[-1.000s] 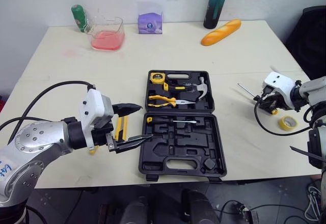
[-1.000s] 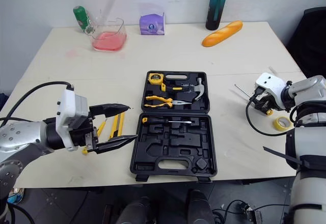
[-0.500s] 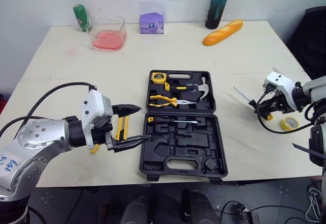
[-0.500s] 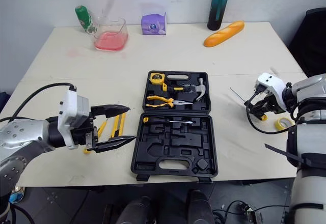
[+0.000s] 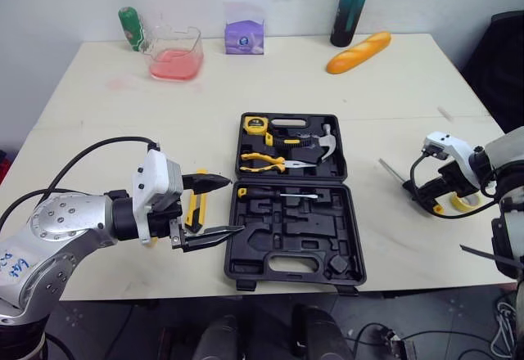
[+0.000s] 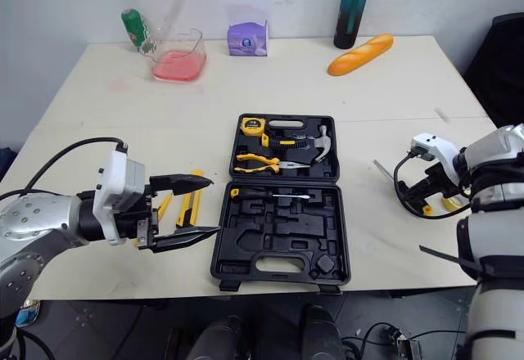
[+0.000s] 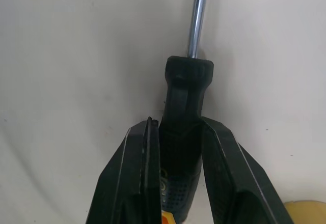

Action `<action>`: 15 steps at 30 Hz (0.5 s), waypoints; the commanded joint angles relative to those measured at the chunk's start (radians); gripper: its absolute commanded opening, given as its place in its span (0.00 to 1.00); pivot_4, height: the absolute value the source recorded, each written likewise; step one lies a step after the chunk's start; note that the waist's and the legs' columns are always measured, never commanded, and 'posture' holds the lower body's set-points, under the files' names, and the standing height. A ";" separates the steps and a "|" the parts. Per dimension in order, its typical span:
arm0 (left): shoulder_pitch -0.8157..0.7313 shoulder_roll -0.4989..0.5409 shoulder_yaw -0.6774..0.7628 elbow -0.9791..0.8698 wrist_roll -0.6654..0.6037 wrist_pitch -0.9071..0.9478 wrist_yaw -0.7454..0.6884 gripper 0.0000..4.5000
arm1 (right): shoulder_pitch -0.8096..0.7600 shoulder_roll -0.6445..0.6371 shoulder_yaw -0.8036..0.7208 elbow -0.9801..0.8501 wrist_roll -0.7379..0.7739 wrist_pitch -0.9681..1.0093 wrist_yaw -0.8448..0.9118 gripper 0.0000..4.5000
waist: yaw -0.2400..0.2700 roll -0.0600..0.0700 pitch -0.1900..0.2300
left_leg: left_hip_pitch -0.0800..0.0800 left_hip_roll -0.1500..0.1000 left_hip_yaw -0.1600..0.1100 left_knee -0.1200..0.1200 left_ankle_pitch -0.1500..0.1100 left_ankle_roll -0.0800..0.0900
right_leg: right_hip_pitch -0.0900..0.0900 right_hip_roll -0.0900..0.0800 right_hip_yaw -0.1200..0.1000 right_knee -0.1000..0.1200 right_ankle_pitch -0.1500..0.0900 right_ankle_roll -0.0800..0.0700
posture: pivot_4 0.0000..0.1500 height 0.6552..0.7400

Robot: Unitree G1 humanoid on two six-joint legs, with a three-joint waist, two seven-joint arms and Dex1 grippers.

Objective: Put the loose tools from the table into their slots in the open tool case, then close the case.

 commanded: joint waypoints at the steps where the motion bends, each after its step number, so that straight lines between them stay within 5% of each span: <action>1: 0.010 -0.005 -0.001 -0.038 0.008 -0.028 -0.003 1.00 | 0.072 -0.035 -0.010 -0.119 0.034 0.068 0.017 0.16 | 0.001 0.000 0.000 | 0.000 0.000 0.000 0.000 0.000 0.000 | 0.000 0.000 0.000 0.000 0.000 0.000 | 1.00 0.94; 6: 0.000 -0.006 -0.012 -0.031 0.009 -0.034 -0.005 1.00 | 0.186 -0.070 -0.032 -0.299 0.082 0.101 -0.022 0.16 | 0.004 0.000 0.000 | 0.000 0.000 -0.001 0.000 0.000 0.000 | 0.001 0.000 -0.001 0.000 0.000 0.000 | 1.00 0.94; 13: -0.013 -0.001 -0.020 -0.008 0.010 -0.042 -0.025 1.00 | 0.244 -0.135 -0.093 -0.471 0.194 0.121 -0.009 0.92 | 0.001 -0.001 0.000 | 0.001 -0.001 -0.001 0.001 0.000 0.000 | 0.001 0.000 -0.001 0.000 0.000 0.001 | 1.00 0.94; 15: -0.016 -0.002 -0.028 0.002 0.014 -0.047 -0.035 1.00 | 0.252 -0.168 -0.118 -0.499 0.241 0.124 0.014 0.99 | 0.002 0.000 0.000 | 0.000 -0.001 0.000 0.001 0.000 0.000 | 0.001 -0.001 0.000 0.001 0.000 0.001 | 1.00 0.94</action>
